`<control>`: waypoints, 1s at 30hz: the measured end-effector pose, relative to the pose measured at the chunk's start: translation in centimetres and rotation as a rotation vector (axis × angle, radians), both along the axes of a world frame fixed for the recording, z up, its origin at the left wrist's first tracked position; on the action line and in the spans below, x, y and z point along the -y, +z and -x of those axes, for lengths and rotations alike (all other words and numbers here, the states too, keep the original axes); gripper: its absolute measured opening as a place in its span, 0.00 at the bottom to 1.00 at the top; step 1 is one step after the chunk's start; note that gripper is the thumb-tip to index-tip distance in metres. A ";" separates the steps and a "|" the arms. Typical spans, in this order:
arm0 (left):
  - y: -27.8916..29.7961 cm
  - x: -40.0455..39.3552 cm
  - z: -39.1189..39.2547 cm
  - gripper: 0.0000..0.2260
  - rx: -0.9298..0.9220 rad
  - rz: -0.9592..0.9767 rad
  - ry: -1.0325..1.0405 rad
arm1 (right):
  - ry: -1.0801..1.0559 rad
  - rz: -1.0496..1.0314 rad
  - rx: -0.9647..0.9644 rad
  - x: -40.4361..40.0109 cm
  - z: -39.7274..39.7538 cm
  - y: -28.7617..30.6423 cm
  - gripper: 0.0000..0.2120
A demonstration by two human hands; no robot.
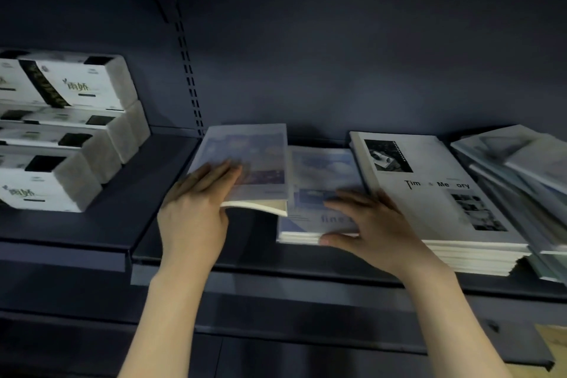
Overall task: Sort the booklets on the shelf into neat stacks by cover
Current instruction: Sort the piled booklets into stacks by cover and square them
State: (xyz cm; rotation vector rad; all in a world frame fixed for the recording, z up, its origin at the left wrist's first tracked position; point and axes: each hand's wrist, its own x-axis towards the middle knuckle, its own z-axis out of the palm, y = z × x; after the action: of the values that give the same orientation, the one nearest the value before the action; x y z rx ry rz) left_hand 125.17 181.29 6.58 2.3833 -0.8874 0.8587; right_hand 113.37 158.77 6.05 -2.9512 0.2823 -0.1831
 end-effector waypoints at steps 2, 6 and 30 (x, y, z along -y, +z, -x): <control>0.3 0.6 0.1 0.33 0.001 0.015 -0.001 | -0.023 0.015 0.017 -0.2 -0.1 -0.1 0.43; 0.9 1.6 0.5 0.32 -0.017 0.058 0.008 | -0.003 0.006 0.017 -0.1 0.2 -0.1 0.45; 1.3 10.4 3.7 0.32 -0.346 -0.663 -0.176 | -0.144 -0.148 -0.137 4.2 3.9 1.5 0.63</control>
State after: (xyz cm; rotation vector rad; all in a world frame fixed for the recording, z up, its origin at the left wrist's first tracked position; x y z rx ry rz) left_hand 121.44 170.92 7.91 2.8069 -1.3567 0.0602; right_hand 109.48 154.58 7.56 -2.8012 0.5051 0.0216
